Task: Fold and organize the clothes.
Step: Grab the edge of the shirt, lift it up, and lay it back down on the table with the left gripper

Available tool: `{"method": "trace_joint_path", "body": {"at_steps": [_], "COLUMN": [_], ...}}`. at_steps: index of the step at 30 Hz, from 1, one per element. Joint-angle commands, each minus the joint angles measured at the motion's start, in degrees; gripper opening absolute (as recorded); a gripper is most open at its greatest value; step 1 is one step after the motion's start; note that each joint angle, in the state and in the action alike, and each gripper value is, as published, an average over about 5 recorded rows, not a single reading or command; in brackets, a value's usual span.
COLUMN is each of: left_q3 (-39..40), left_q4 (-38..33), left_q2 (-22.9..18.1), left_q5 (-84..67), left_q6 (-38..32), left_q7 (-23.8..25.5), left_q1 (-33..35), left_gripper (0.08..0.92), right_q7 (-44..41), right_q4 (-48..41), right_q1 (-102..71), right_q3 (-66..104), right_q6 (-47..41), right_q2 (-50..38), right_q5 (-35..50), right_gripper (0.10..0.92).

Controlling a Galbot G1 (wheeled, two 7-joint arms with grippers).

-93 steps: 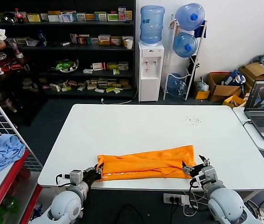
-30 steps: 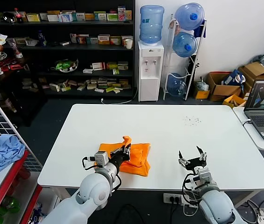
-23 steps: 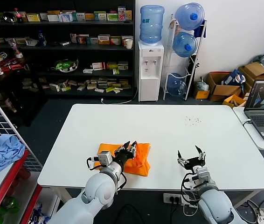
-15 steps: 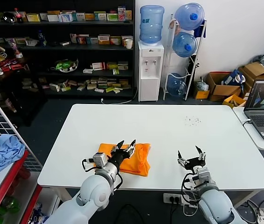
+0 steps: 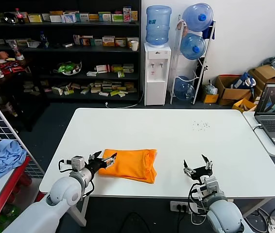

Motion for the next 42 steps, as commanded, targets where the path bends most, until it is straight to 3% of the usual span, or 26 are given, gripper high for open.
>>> {"method": "trace_joint_path", "body": {"at_steps": [1, 18, 34, 42], "left_q3": [-2.7, -1.6, -2.1, -5.2], "left_q4": [11.4, 12.9, 8.0, 5.4], "left_q2": [3.6, -2.0, -0.9, 7.6], "left_q5": [-3.7, -3.8, -1.9, 2.6], "left_q6": [7.9, 9.0, 7.2, 6.8], "left_q7": [11.8, 12.1, 9.4, 6.9], "left_q1": [-3.1, -4.0, -2.3, -0.6], "left_gripper": [0.823, 0.796, 0.342, 0.143], "right_q7": [-0.3, -0.1, 0.1, 0.9], "right_q4": [0.9, 2.0, 2.6, 3.0], "right_q1": [-0.7, -1.5, -1.2, -0.4], "right_q3": [0.2, 1.0, 1.0, -0.2], "right_q6": [-0.5, -0.8, -0.8, -1.2], "right_q2": [-0.3, -0.9, -0.7, 0.1], "right_q5": [0.8, 0.7, 0.6, 0.7], "right_gripper": [0.823, 0.823, 0.823, 0.823]}}
